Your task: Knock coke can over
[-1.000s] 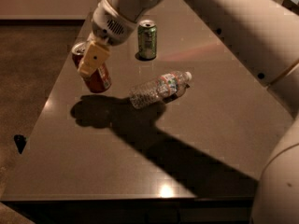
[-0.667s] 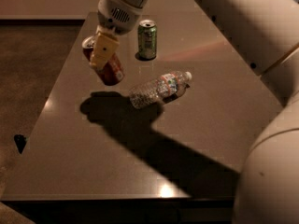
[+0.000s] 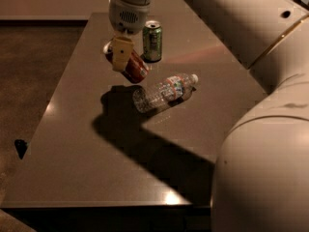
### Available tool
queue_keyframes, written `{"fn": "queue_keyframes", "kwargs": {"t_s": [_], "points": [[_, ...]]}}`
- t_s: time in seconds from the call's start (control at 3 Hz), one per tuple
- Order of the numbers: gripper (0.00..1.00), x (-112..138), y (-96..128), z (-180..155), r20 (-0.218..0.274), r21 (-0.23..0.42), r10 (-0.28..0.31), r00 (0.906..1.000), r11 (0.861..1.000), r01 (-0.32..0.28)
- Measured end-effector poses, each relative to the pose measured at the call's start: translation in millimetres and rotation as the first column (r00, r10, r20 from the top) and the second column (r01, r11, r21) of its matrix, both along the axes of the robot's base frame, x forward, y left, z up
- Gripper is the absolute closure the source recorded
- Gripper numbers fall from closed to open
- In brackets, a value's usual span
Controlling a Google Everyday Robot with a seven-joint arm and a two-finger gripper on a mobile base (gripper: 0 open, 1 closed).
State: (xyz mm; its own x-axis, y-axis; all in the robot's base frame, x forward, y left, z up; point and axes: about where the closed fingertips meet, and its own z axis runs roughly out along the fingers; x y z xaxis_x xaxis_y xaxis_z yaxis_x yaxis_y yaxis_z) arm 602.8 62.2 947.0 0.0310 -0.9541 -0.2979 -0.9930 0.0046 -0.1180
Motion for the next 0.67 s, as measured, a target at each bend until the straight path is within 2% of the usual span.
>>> {"fn": "queue_keyframes", "kwargs": {"t_s": [0.33, 0.67], "points": [[1.00, 10.4, -5.8, -7.7, 0.060, -0.083, -0.012, 0.9982, 0.996, 0.017], [0.82, 16.0, -7.3, -19.5, 0.097, -0.171, 0.015, 0.9952, 0.985, 0.001]]}}
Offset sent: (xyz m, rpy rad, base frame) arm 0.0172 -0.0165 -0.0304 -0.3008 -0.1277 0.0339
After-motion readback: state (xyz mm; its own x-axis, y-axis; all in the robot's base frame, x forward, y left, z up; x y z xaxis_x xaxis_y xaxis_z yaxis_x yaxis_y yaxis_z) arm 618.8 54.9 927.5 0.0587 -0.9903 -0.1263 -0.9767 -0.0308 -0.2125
